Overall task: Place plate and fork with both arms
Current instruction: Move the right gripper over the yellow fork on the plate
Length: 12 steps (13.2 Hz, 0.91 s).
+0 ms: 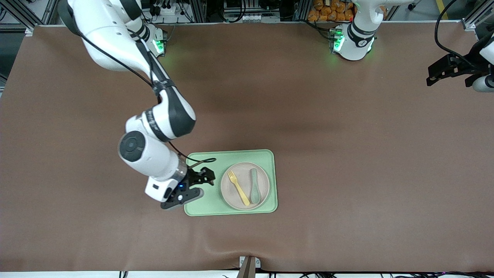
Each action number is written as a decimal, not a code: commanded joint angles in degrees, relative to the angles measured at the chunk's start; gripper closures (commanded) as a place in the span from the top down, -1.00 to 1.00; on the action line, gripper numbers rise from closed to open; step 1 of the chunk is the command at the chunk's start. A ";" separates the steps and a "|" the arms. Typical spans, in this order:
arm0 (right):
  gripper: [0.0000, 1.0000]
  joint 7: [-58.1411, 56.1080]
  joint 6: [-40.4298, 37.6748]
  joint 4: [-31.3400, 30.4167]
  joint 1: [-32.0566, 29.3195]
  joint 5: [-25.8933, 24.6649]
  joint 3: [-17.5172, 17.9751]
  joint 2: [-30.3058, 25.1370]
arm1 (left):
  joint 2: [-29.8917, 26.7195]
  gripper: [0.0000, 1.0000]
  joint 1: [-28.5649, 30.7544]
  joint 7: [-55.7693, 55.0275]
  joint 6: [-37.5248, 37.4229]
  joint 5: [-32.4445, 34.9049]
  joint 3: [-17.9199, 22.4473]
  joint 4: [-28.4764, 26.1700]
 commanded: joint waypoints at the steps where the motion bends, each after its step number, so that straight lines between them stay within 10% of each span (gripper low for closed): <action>1: 0.82 1.34 1.49 5.38 2.42 0.40 -1.16 4.86 | -1.19 1.00 0.24 1.22 -0.45 0.98 -0.04 -0.98; 6: 0.43 2.05 7.11 5.47 7.00 0.32 -3.61 9.08 | -0.66 1.00 -0.11 0.95 -0.19 0.63 0.05 -0.89; 12: 0.48 2.49 11.86 5.39 10.70 -0.38 -5.82 12.95 | 0.04 1.00 -0.29 1.13 0.60 0.19 0.05 -0.63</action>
